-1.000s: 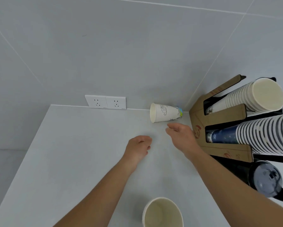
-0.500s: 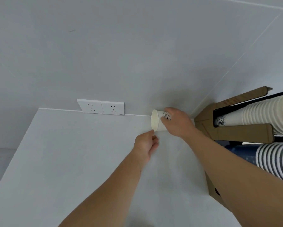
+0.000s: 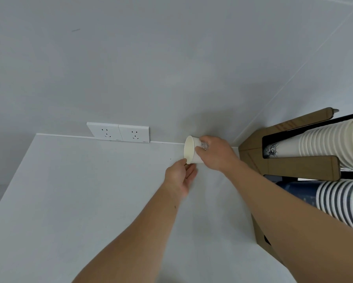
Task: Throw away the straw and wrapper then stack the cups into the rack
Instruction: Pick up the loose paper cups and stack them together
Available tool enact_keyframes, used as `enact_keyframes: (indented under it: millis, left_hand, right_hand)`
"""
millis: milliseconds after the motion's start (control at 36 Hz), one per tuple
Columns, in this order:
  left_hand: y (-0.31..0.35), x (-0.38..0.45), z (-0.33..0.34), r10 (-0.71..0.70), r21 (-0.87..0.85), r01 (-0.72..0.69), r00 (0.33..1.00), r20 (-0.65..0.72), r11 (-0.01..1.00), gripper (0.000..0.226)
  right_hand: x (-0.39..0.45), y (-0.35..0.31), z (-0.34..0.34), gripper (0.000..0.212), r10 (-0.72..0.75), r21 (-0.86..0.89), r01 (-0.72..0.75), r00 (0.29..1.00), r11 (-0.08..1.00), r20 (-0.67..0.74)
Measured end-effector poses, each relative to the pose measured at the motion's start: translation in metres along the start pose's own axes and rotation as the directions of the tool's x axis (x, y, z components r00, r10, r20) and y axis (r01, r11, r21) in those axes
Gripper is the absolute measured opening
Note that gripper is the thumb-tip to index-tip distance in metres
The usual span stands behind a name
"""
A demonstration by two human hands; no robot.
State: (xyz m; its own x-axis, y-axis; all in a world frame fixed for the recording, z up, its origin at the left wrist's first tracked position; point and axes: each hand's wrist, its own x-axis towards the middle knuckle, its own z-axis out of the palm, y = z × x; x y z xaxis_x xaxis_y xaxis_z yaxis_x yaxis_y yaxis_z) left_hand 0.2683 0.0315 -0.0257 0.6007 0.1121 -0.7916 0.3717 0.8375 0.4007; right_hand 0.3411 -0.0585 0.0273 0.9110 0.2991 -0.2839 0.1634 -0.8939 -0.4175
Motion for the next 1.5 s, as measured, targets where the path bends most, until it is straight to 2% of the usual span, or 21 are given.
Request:
enact_keyframes:
  millis: [194,278,528,639,917,1139,1278,1500]
  left_hand:
    - [0.006,-0.016,-0.006,0.028,0.031,-0.028,0.999,-0.017,0.999,0.016]
    - [0.009,-0.03,-0.008,0.046,0.062,-0.045,0.999,-0.02,0.997,0.008]
    - [0.008,-0.089,-0.024,0.187,0.065,-0.188,0.982,0.022,0.98,0.009]
    - [0.002,-0.134,-0.031,0.259,0.06,-0.261,0.965,0.037,0.964,0.009]
    - [-0.022,-0.236,-0.048,0.45,0.108,-0.46,0.887,0.106,0.881,0.014]
    - [-0.037,-0.303,-0.058,0.565,0.189,-0.59,0.807,0.172,0.785,0.011]
    - [-0.052,-0.334,-0.071,0.616,0.223,-0.647,0.762,0.199,0.729,0.014]
    - [-0.077,-0.363,-0.094,0.662,0.292,-0.682,0.728,0.18,0.671,0.013]
  right_hand:
    - [-0.017,0.002,-0.005,0.038,0.002,0.029,-0.002,1.0,1.0,-0.018]
    - [-0.032,-0.002,-0.009,0.039,0.009,0.124,-0.004,0.999,0.992,-0.041]
    - [-0.086,-0.017,-0.022,0.036,0.009,0.326,0.03,0.993,0.945,-0.117]
    - [-0.124,-0.022,-0.036,0.035,0.01,0.453,0.045,0.993,0.89,-0.12]
    - [-0.22,-0.026,-0.059,0.035,-0.091,0.631,0.185,0.98,0.753,-0.179]
    - [-0.284,-0.02,-0.077,0.021,-0.135,0.768,0.275,0.961,0.579,-0.242]
    - [-0.319,-0.015,-0.081,0.017,-0.167,0.798,0.3,0.954,0.523,-0.249]
    - [-0.355,-0.003,-0.074,0.016,-0.227,0.818,0.283,0.955,0.501,-0.192]
